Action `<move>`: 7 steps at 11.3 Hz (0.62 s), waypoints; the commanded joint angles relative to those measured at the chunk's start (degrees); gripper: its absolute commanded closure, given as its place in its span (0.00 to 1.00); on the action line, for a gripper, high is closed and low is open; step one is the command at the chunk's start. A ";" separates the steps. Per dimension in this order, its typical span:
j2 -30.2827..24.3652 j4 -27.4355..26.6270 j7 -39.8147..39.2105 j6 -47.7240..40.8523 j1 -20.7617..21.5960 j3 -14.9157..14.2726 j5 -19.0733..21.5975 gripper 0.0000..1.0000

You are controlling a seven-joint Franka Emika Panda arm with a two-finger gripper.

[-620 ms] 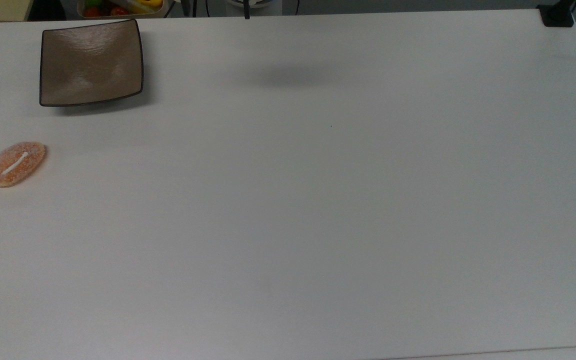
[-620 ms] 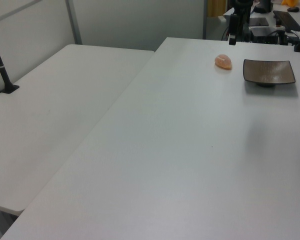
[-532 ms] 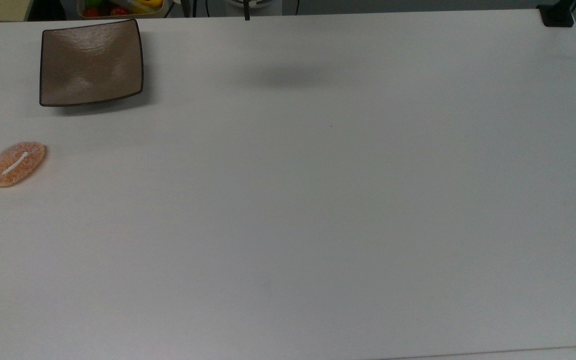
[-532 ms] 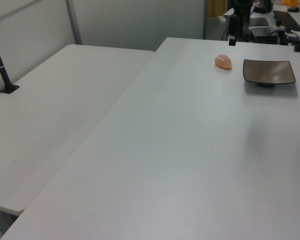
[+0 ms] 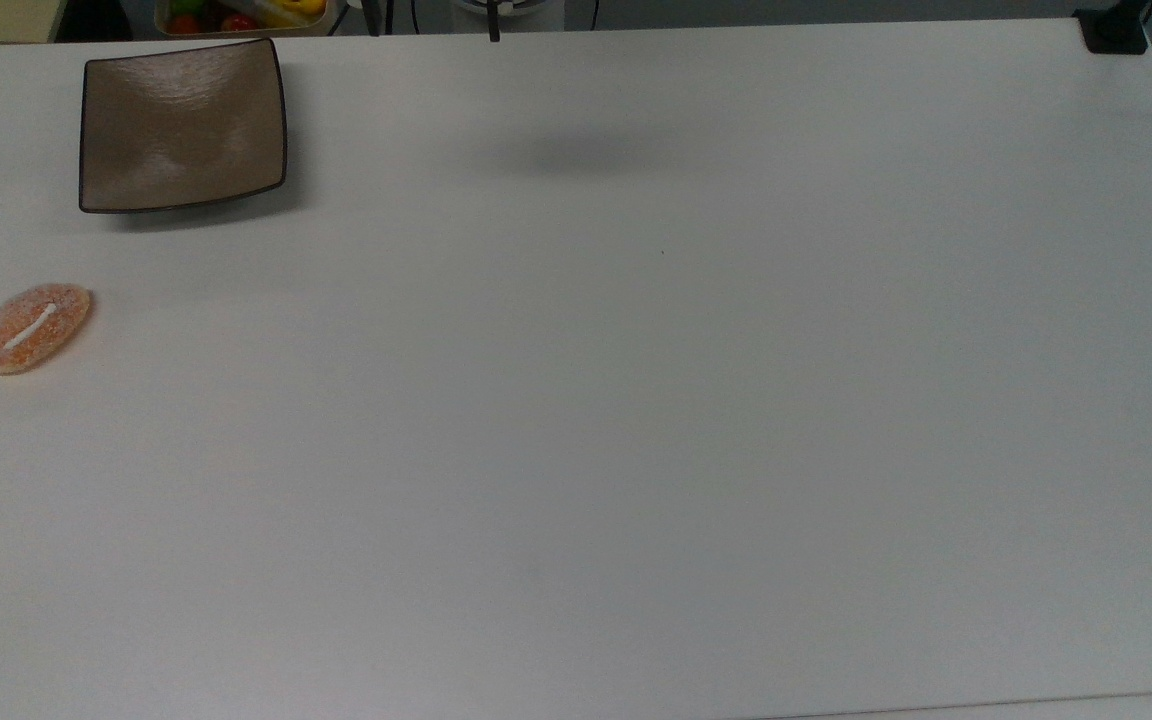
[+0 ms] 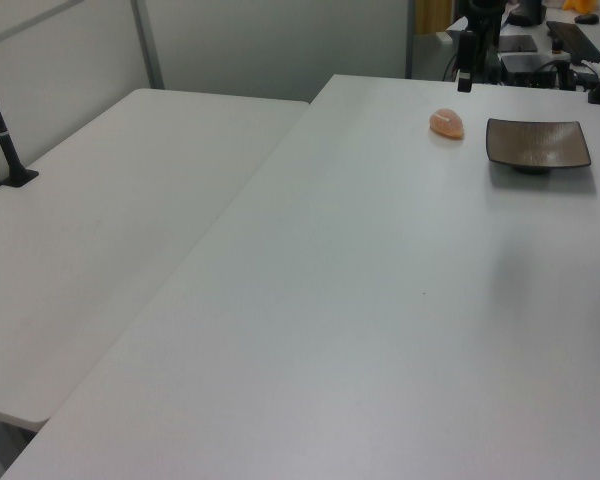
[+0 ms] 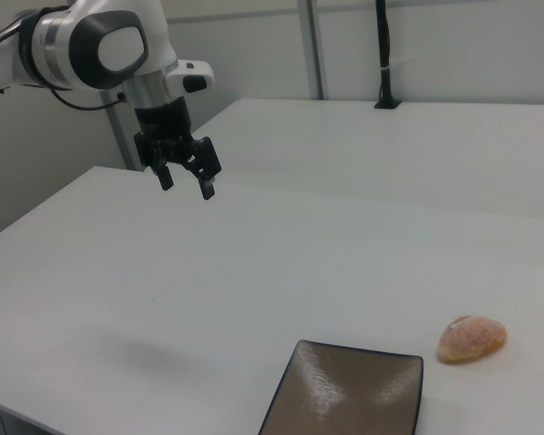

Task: Bread is placed on a ceramic plate

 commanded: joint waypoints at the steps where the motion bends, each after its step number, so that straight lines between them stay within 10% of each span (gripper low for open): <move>1: -0.21 -0.50 0.24 1.43 0.15 -0.27 0.66 0.00; 7: 2.51 -0.33 0.77 7.91 -2.58 -4.73 -0.13 0.00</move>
